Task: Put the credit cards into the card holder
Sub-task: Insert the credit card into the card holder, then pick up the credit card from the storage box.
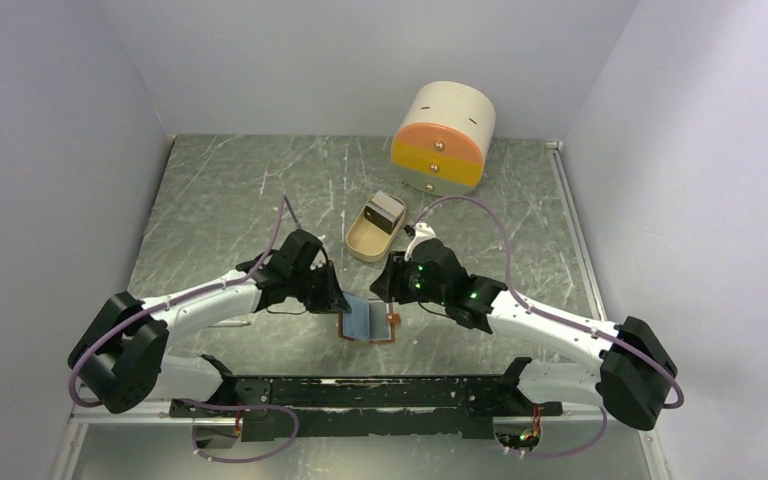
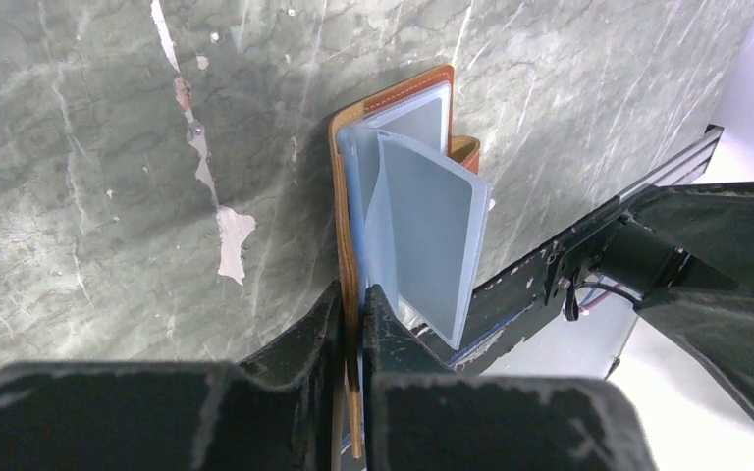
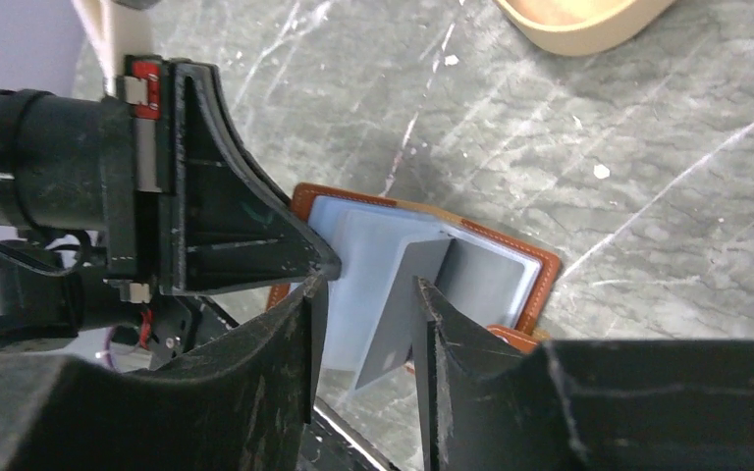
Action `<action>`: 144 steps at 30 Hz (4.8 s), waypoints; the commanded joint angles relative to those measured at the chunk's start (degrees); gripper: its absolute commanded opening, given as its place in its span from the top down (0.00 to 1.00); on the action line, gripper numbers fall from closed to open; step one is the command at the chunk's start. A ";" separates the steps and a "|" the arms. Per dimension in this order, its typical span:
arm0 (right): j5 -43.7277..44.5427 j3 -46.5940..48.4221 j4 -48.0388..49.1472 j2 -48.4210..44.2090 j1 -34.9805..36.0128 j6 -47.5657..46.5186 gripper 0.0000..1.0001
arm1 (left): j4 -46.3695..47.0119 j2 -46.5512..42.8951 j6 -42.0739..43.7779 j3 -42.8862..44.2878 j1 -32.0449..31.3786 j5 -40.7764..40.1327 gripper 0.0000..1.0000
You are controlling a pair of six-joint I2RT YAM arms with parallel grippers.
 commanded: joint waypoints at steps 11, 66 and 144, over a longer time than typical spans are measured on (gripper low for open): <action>-3.45 4.31 -0.50 5.17 5.22 3.94 0.65 | 11.23 -2.30 -0.67 -7.50 4.48 7.15 0.91; -1.24 4.55 6.45 20.20 5.32 -1.87 0.66 | 16.52 -4.72 2.02 -14.14 12.37 12.64 0.66; 29.56 52.04 -14.26 51.29 -8.93 -53.94 0.62 | 17.46 -10.02 3.64 -16.93 12.35 17.33 0.80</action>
